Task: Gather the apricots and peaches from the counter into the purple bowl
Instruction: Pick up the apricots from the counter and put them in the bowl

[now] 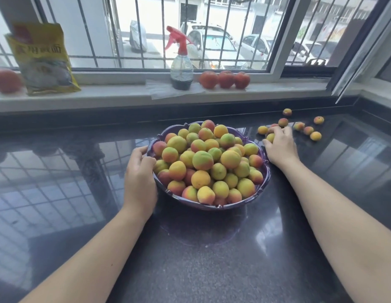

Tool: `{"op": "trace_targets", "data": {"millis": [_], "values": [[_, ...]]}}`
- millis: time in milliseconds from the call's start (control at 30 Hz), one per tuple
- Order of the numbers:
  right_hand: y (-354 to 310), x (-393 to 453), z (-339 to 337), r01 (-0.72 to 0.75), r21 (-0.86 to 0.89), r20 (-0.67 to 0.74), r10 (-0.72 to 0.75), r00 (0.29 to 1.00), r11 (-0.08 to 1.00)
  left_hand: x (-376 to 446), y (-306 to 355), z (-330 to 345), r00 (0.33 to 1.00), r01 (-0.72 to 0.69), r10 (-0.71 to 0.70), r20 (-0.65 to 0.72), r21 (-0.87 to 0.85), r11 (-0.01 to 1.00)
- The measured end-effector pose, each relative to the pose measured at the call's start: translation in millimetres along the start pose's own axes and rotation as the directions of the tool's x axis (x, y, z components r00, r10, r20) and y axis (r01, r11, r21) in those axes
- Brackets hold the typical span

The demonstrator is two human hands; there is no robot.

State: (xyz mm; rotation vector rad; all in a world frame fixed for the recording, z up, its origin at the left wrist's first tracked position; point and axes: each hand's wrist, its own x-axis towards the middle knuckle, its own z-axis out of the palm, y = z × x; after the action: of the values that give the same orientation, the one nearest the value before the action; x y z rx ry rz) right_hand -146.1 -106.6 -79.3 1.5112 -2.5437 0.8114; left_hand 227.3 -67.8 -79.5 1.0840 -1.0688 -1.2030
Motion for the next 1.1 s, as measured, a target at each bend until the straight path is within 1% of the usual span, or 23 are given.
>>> {"op": "trace_targets", "data": {"millis": [133,200,233,300,367,400,433,500,567,600,633,700,733,767,833,933,1100], "values": [[0,-7,-5,-0.002,0.104,-0.044,0.007,0.999,0.995,1,0,-1,1.0,-0.005,0.005,-0.003,0.015,1.0],[0,-13,-9,-0.005,0.203,-0.05,0.015,0.999,0.979,1,0,-1,1.0,-0.007,0.007,0.0,0.008,1.0],[-2,-17,-13,-0.039,0.302,-0.044,0.055,0.998,0.953,1,0,-2,1.0,-0.005,0.005,0.001,0.006,1.0],[-4,-24,-22,-0.105,0.521,-0.014,0.131,0.991,0.847,0,1,-2,1.0,0.0,0.0,0.005,0.008,1.0],[-11,-36,-40,-0.088,0.677,0.016,0.106,0.994,0.731,1,1,-2,1.0,0.0,0.0,0.006,0.003,1.0],[-15,-43,-50,-0.072,0.728,0.032,0.071,0.997,0.682,1,1,-2,1.0,0.001,-0.001,0.009,0.002,1.0],[-20,-51,-61,-0.046,0.753,0.046,0.017,0.999,0.656,2,0,-2,1.0,0.004,-0.004,0.015,0.003,1.0],[-32,-71,-84,0.007,0.752,0.117,-0.143,0.983,0.66,1,0,-2,1.0,0.011,-0.011,0.022,0.005,1.0],[-44,-91,-103,0.037,0.744,0.211,-0.287,0.934,0.667,1,-1,-3,0.999,0.013,-0.013,0.03,0.009,1.0],[-48,-99,-109,0.071,0.716,0.239,-0.338,0.91,0.695,1,-1,-3,0.999,0.011,-0.011,0.035,0.011,1.0],[-52,-105,-112,0.125,0.652,0.257,-0.372,0.892,0.748,2,-1,-3,0.999,0.01,-0.01,0.036,0.017,1.0],[-56,-109,-112,0.269,0.451,0.274,-0.419,0.865,0.851,2,-1,-4,0.999,0.006,-0.007,0.035,0.023,1.0],[-56,-109,-110,0.316,0.382,0.288,-0.437,0.852,0.869,3,-2,-4,0.999,0.006,-0.006,0.039,0.022,1.0],[-56,-109,-111,0.329,0.363,0.309,-0.445,0.84,0.872,4,-3,-4,0.999,0.006,-0.006,0.04,0.023,1.0],[-55,-108,-116,0.318,0.391,0.342,-0.457,0.821,0.864,3,-3,-4,0.999,0.0,-0.001,0.037,0.021,1.0],[-53,-107,-125,0.338,0.398,0.355,-0.483,0.801,0.853,3,-2,-5,1.0,-0.014,0.013,0.02,0.023,1.0],[-56,-110,-121,0.393,0.341,0.39,-0.509,0.768,0.854,3,-3,-4,1.0,-0.019,0.019,0.019,0.033,0.999]]}}
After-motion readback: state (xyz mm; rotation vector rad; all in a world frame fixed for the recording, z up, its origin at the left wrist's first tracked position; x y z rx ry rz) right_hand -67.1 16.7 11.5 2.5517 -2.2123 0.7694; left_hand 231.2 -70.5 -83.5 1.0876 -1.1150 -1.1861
